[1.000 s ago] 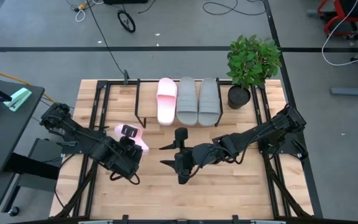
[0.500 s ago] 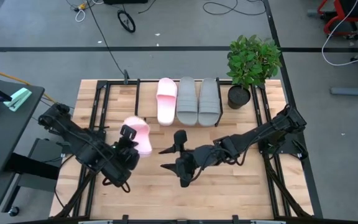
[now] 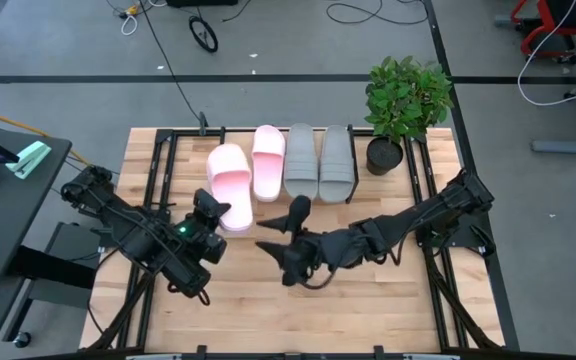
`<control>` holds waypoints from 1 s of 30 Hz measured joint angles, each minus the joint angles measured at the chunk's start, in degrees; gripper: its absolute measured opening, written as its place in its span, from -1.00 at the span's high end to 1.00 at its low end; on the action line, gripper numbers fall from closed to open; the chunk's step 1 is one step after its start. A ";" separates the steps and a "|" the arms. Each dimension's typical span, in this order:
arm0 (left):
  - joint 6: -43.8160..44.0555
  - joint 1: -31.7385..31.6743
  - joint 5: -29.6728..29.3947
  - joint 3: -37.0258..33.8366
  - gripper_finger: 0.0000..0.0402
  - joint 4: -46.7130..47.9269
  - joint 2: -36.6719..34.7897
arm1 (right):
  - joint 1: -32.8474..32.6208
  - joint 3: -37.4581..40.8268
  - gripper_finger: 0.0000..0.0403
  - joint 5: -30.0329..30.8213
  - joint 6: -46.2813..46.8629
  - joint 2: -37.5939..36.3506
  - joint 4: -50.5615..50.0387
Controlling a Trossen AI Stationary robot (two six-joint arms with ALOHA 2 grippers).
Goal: Pick and place slides into the shelf
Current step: Put the pink slide onto the shelf
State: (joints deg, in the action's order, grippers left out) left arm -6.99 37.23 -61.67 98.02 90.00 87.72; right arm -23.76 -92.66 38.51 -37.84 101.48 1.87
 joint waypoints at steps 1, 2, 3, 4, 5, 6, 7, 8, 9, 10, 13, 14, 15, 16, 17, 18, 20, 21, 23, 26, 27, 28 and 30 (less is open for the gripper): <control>0.15 -0.40 0.01 0.00 0.61 0.00 0.00 | 0.24 -0.21 -0.16 0.73 -0.79 0.02 -0.86; 0.29 -0.92 0.00 0.00 0.61 0.00 0.00 | 0.55 -0.43 -0.17 1.42 -2.11 0.08 -1.57; 0.26 -1.41 -0.01 0.00 0.61 0.00 0.00 | 0.70 -0.47 -0.19 2.22 -3.45 0.08 -1.59; 0.26 -1.90 -0.05 0.00 0.62 0.01 0.00 | 0.80 -0.51 -0.21 2.79 -4.40 0.14 -1.53; 0.25 -2.40 -0.05 0.00 0.62 0.02 0.00 | 0.85 -0.62 -0.23 3.58 -5.29 0.38 -1.12; 0.25 -2.96 -0.04 0.00 0.62 0.00 0.00 | 0.85 -0.64 -0.25 4.63 -6.25 0.50 -1.18; 0.22 -3.58 -0.02 0.00 0.62 0.00 0.00 | 0.79 -0.62 -0.26 5.94 -7.18 0.65 -1.49; 0.01 -4.12 -0.02 0.00 0.61 0.02 0.00 | 0.78 -0.62 -0.28 7.10 -7.81 1.18 -1.28; -0.21 -4.62 -0.05 0.00 0.60 0.00 0.00 | 0.80 -0.62 -0.29 8.25 -8.58 1.61 -0.75; -0.98 -5.14 -0.09 0.00 0.60 0.02 0.00 | 0.83 -0.64 -0.30 9.29 -9.59 1.92 -1.00; -2.32 -6.59 -0.22 0.00 0.61 -0.12 0.00 | 1.35 -3.01 -0.31 11.30 -12.09 4.49 -0.92; -2.66 -7.07 -0.20 0.00 0.62 -0.27 0.00 | 1.55 -4.33 -0.31 13.88 -12.95 5.60 -0.98; -2.68 -7.43 -0.17 0.00 0.62 -0.42 0.00 | 1.69 -6.03 -0.31 16.70 -13.74 6.83 -1.08; -2.68 -7.68 -0.17 0.00 0.62 -0.50 0.00 | 1.92 -7.73 -0.30 19.10 -14.56 7.95 -1.21; -2.72 -7.94 -0.15 0.00 0.62 -0.50 0.00 | 2.09 -9.31 -0.29 20.08 -15.04 8.71 -1.91; -2.72 -8.22 -0.15 0.00 0.62 -0.53 0.00 | 2.22 -10.98 -0.29 19.93 -15.25 9.39 -2.76; -2.72 -8.55 -0.18 0.00 0.60 -0.63 0.00 | 2.44 -14.13 -0.27 18.33 -15.19 10.51 -4.53; -2.73 -8.59 -0.17 0.00 0.60 -0.63 0.00 | 2.38 -15.56 -0.26 18.21 -15.00 11.13 -6.63; -2.75 -8.59 -0.21 0.00 0.61 -0.63 0.00 | 2.39 -17.81 -0.23 17.93 -13.36 12.23 -11.07; -2.97 -8.52 -0.20 0.00 0.62 -0.64 0.00 | 2.84 -18.69 -0.21 16.55 -9.10 12.84 -16.93; -3.10 -8.50 -0.17 0.00 0.62 -0.66 0.00 | 3.13 -18.48 -0.20 16.08 -8.08 12.84 -17.60; -3.10 -8.50 -0.09 0.00 0.62 -0.66 0.00 | 3.49 -18.40 -0.20 16.03 -7.43 12.85 -18.31; -3.11 -8.50 -0.05 0.00 0.60 -0.69 0.00 | 4.32 -18.37 -0.20 16.02 -6.70 13.17 -18.54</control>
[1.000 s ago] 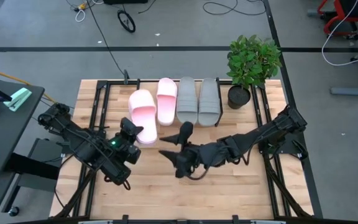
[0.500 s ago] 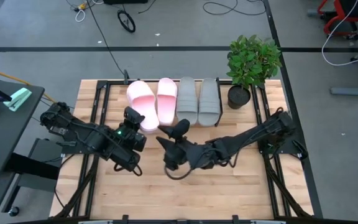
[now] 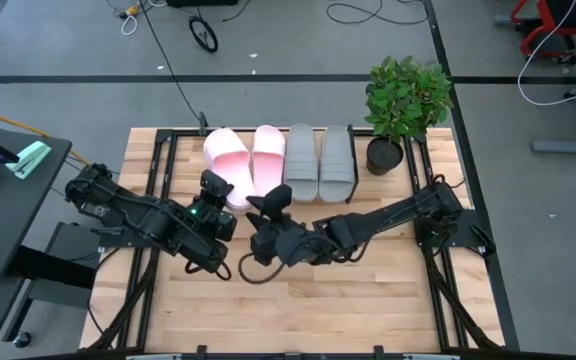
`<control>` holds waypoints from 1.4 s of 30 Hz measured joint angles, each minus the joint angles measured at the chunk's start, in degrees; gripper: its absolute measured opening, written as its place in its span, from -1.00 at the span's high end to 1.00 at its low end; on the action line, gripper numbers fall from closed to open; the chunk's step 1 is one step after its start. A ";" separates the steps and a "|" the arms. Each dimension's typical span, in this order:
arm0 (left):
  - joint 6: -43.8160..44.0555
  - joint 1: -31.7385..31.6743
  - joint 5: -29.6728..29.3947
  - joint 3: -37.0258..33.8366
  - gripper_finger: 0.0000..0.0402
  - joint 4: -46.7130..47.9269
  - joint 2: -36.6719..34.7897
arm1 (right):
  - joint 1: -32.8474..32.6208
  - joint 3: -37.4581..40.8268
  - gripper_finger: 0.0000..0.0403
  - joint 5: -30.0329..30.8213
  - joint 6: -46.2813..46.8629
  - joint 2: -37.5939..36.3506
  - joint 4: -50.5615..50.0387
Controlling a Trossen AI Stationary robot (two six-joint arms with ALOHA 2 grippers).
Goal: Pick and place slides into the shelf
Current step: Put the pink slide onto the shelf
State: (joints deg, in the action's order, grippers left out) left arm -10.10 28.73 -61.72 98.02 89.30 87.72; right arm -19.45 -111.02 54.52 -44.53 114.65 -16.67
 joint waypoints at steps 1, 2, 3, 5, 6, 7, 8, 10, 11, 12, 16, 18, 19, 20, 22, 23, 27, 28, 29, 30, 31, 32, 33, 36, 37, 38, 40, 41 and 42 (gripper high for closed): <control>-0.01 0.00 0.02 0.00 0.59 -0.05 0.00 | 0.40 0.00 -0.20 0.08 0.25 0.06 -0.15; 0.01 0.00 0.00 0.00 0.59 -0.05 0.00 | 0.79 0.02 -0.20 -0.05 0.48 0.11 -0.19; 0.11 0.00 0.00 0.00 0.60 -0.05 0.00 | 1.19 0.02 -0.20 -0.49 0.67 0.11 -0.17; 0.34 -0.02 0.02 0.00 0.62 -0.05 0.00 | 1.77 0.02 -0.19 -1.05 1.14 0.11 0.00; 0.39 -0.02 0.02 0.00 0.62 -0.05 0.01 | 1.95 0.02 -0.18 -1.07 1.28 0.11 -0.05; 0.37 -0.02 0.02 0.00 0.62 -0.05 0.02 | 2.12 0.02 -0.16 -1.09 1.31 0.11 -0.06; 0.37 -0.02 0.02 0.00 0.62 -0.03 0.00 | 2.16 0.04 -0.14 -1.08 1.31 0.11 -0.06; 0.37 -0.02 0.02 0.00 0.60 0.06 0.00 | 2.11 0.04 -0.08 -1.79 1.36 0.11 -0.04; 0.35 -0.02 0.02 0.00 0.59 0.10 0.00 | 1.96 0.04 -0.05 -2.62 1.59 0.11 -0.04; 0.34 -0.02 0.02 0.00 0.58 0.10 0.00 | 1.78 0.05 -0.02 -3.31 2.04 0.11 -0.08; 0.26 0.00 0.06 0.00 0.61 0.13 0.00 | 1.19 0.09 0.07 -4.04 3.62 0.11 -0.04; 0.26 0.00 0.09 0.00 0.62 0.19 0.00 | 1.16 0.09 0.09 -4.02 3.83 0.11 -0.05; 0.28 0.00 0.07 0.00 0.62 0.19 0.00 | 1.10 0.09 0.09 -4.02 3.85 0.11 -0.08; 0.28 0.00 0.07 0.00 0.61 0.17 0.00 | 1.01 0.09 0.10 -3.96 3.87 0.11 -0.14; 0.26 0.01 0.09 0.00 0.59 0.15 0.01 | 0.90 0.09 0.10 -3.96 3.87 0.11 -0.30; 0.26 0.02 0.13 0.00 0.58 0.15 0.01 | 0.90 0.09 0.10 -4.00 3.89 0.11 -0.36; 0.31 -0.02 0.13 0.00 0.59 0.16 0.02 | 0.97 0.09 0.12 -3.49 3.89 0.11 -0.39; 0.35 -0.02 0.13 0.00 0.60 0.15 0.02 | 0.97 0.09 0.15 -3.24 3.91 0.11 -0.39; 0.39 -0.02 0.16 0.00 0.61 0.15 0.02 | 0.97 0.09 0.19 -2.97 3.89 0.11 -0.38; 0.39 -0.02 0.15 0.00 0.61 0.15 0.02 | 1.03 0.09 0.23 -2.71 3.89 0.09 -0.37; 0.39 -0.02 0.16 0.00 0.61 0.15 0.02 | 1.05 0.09 0.28 -2.45 3.89 0.09 -0.39; 0.35 -0.02 0.20 0.00 0.60 0.17 0.02 | 1.05 0.09 0.34 -2.33 3.89 0.09 -0.37; 0.32 -0.02 0.20 0.00 0.58 0.19 0.02 | 1.05 0.09 0.39 -2.31 3.88 0.07 -0.36; 0.34 -0.02 0.12 0.00 0.55 0.20 0.02 | 1.19 0.09 0.53 -2.28 3.87 0.04 -0.46; 0.34 -0.02 0.09 0.00 0.56 0.21 0.02 | 1.29 0.09 0.56 -2.28 3.87 0.04 -0.50; 0.34 -0.02 0.09 0.00 0.56 0.21 0.02 | 1.29 0.09 0.59 -2.28 3.87 0.04 -0.52; 0.34 -0.02 0.07 0.00 0.58 0.22 0.02 | 1.38 0.09 0.62 -2.25 3.87 0.04 -0.50; 0.34 -0.02 0.05 0.00 0.58 0.23 0.02 | 1.46 0.09 0.62 -2.27 3.87 0.04 -0.50; 0.32 -0.02 0.05 0.00 0.57 0.24 0.02 | 1.51 0.09 0.62 -2.16 3.87 0.04 -0.50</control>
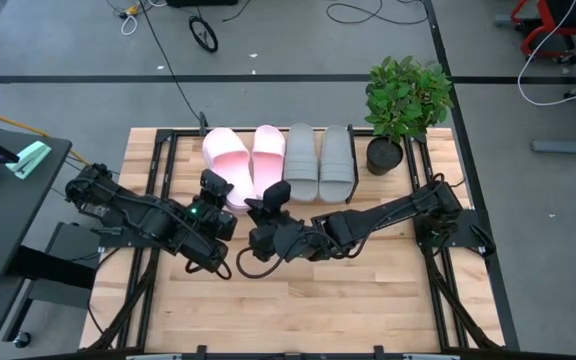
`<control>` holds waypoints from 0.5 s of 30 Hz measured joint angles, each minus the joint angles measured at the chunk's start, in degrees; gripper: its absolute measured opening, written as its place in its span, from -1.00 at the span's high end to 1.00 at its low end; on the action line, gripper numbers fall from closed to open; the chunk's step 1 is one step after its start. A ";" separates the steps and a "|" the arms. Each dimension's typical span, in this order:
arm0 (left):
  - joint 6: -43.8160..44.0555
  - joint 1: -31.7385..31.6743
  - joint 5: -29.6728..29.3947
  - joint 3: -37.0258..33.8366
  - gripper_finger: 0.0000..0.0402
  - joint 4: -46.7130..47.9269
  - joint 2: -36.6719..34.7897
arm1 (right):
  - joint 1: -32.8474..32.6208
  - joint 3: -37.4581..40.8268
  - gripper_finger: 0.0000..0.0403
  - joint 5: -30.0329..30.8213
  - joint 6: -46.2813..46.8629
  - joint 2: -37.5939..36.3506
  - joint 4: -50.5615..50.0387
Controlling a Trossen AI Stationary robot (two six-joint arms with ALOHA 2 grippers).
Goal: Pick and place slides into the shelf
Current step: Put the pink slide onto the shelf
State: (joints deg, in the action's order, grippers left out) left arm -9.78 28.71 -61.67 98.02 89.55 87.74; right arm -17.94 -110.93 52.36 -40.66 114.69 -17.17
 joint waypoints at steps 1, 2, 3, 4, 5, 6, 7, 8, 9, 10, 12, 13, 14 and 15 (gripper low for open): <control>0.02 -0.01 -0.03 0.00 0.54 -0.02 0.00 | 0.06 0.00 0.62 0.40 0.00 0.00 0.02; 0.01 -0.04 -0.12 0.00 0.51 -0.09 0.00 | 0.10 0.00 0.62 0.97 -0.02 0.00 0.02; 0.00 -0.04 -0.33 0.00 0.47 -0.14 0.00 | 0.20 0.02 0.62 1.51 0.00 0.00 0.02; 0.00 -0.04 -0.49 0.00 0.43 -0.12 0.00 | 0.31 0.02 0.62 1.83 0.02 0.00 0.02; 0.00 -0.04 -0.55 0.00 0.39 -0.09 0.00 | 0.41 0.02 0.62 2.13 0.11 0.00 0.00; 0.00 -0.03 -0.57 0.00 0.35 -0.09 0.00 | 0.51 0.05 0.62 2.48 0.17 0.00 -0.14; 0.00 0.00 -0.57 0.00 0.31 -0.10 0.00 | 0.59 0.12 0.62 2.89 0.18 0.00 -0.32; 0.01 0.00 -0.57 0.00 0.27 -0.09 0.00 | 0.74 0.15 0.62 3.45 0.21 0.00 -0.56; 0.00 0.01 -0.60 0.00 0.24 -0.08 0.00 | 0.86 0.17 0.62 4.01 0.20 0.00 -0.56; 0.00 0.04 -0.64 0.00 0.20 -0.10 0.00 | 0.97 0.17 0.63 4.52 0.17 0.00 -0.54; 0.02 0.07 -0.73 0.00 0.15 -0.12 -0.01 | 1.09 0.17 0.63 5.56 0.15 0.00 -0.33; 0.01 0.12 -0.69 0.00 0.13 -0.11 0.00 | 1.18 0.17 0.63 5.83 0.14 0.00 -0.31; 0.02 0.16 -0.63 0.00 0.10 -0.07 0.00 | 1.25 0.17 0.63 6.07 0.13 0.00 -0.28; 0.09 0.18 -0.63 0.00 0.08 -0.05 -0.02 | 1.31 0.17 0.63 6.70 0.10 0.00 -0.24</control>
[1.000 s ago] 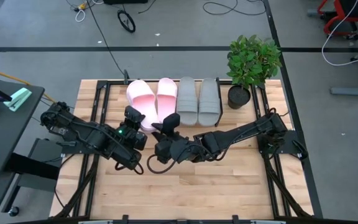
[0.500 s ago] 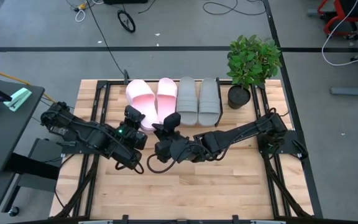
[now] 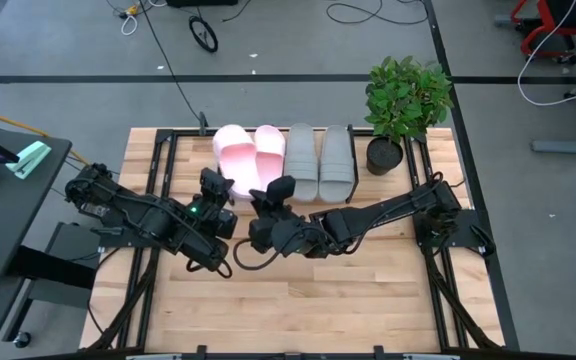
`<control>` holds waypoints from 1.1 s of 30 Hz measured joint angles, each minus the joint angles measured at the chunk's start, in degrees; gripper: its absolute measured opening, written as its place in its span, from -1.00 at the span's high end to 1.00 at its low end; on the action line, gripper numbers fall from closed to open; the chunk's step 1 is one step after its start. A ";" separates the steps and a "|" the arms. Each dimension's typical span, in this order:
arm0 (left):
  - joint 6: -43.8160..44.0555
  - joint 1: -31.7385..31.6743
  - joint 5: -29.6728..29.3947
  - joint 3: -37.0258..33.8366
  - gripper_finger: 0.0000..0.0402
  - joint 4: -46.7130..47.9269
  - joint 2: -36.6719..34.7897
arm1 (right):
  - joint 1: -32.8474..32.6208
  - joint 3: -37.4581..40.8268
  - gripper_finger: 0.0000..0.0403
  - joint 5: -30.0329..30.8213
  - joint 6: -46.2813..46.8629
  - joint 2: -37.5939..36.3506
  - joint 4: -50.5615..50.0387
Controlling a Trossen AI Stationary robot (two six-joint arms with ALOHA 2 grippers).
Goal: Pick and place slides into the shelf
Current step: Put the pink slide onto the shelf
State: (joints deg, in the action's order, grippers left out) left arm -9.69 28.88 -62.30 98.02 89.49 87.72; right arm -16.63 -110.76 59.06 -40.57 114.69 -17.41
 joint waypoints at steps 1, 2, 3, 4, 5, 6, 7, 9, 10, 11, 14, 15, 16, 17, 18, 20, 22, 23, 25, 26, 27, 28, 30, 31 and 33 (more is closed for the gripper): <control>0.19 0.15 0.00 0.00 0.07 0.15 0.00 | 0.18 0.00 0.63 0.58 -0.05 0.00 0.06; 0.59 0.29 -0.28 0.00 0.05 0.37 0.00 | 0.36 0.00 0.63 1.13 -0.04 0.00 -0.03; 1.21 0.54 -1.02 0.00 0.04 0.42 0.00 | 0.62 0.00 0.63 1.60 0.01 0.00 -0.38; 1.70 0.96 -2.03 0.00 0.04 0.47 -0.04 | 0.89 0.00 0.63 2.13 0.27 0.00 -0.57; 1.77 1.53 -2.88 0.00 0.03 0.47 -0.17 | 1.23 0.00 0.63 2.66 0.91 0.00 -0.79; 1.82 2.35 -3.28 0.00 0.03 0.47 -0.48 | 1.56 -0.03 0.63 3.55 1.96 0.00 -0.94; 2.18 3.49 -3.96 0.00 0.04 0.46 -0.95 | 1.98 -0.07 0.63 4.15 3.23 -0.01 -1.64; 3.96 5.66 -5.11 0.00 0.07 0.51 -2.35 | 2.77 -0.07 0.63 5.69 5.57 -0.04 -3.30; 5.26 6.74 -5.47 0.00 0.08 0.49 -3.23 | 3.22 -0.07 0.63 6.18 6.75 -0.04 -4.29; 6.93 8.11 -5.66 0.00 0.10 0.50 -4.20 | 3.63 -0.07 0.63 6.33 7.73 -0.04 -4.93; 12.58 12.06 -5.91 0.01 0.16 0.52 -7.54 | 4.74 -0.07 0.63 4.52 10.25 -0.04 -5.13; 14.30 13.22 -5.95 0.02 0.18 0.55 -8.56 | 5.26 -0.07 0.63 3.26 10.76 -0.04 -5.04; 16.08 14.44 -5.97 0.02 0.20 0.53 -9.41 | 5.74 -0.07 0.63 1.73 11.44 -0.04 -4.85; 17.61 15.61 -5.92 0.02 0.22 0.51 -10.15 | 6.33 -0.07 0.63 0.24 12.33 -0.04 -4.48; 18.72 16.63 -5.91 0.02 0.25 0.52 -10.82 | 6.96 -0.07 0.63 -1.19 13.26 -0.04 -3.95; 19.91 18.19 -6.03 0.02 0.30 0.55 -11.74 | 8.25 -0.07 0.63 -3.84 13.85 -0.04 -2.53; 20.57 19.58 -6.06 0.02 0.35 0.54 -11.95 | 9.34 -0.07 0.63 -5.78 13.53 -0.04 -0.19; 20.89 20.20 -5.99 0.02 0.38 0.50 -11.98 | 9.88 -0.07 0.63 -6.76 13.50 -0.04 1.25; 21.13 21.07 -5.99 0.02 0.44 0.52 -12.06 | 10.80 -0.09 0.63 -8.49 13.57 -0.04 3.92; 21.11 21.38 -5.99 0.02 0.46 0.52 -12.09 | 11.19 -0.13 0.63 -8.98 13.63 -0.04 4.81; 21.13 21.62 -5.97 0.02 0.49 0.51 -12.09 | 11.58 -0.13 0.63 -9.56 13.79 -0.04 5.41; 21.13 21.83 -5.97 0.02 0.51 0.52 -12.09 | 11.92 -0.13 0.63 -10.55 14.16 -0.04 6.06; 21.09 21.90 -5.99 0.02 0.55 0.52 -12.09 | 12.61 -0.13 0.63 -12.69 15.97 -0.04 6.99; 21.09 21.90 -5.99 0.02 0.57 0.52 -12.09 | 12.92 -0.13 0.63 -13.31 16.93 -0.04 7.06; 21.09 21.90 -5.69 0.02 0.61 0.52 -12.09 | 13.49 -0.13 0.63 -13.62 18.57 -0.04 6.99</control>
State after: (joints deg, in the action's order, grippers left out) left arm 11.40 50.78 -67.99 98.04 90.02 75.64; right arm -3.14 -110.89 45.44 -22.00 114.65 -10.42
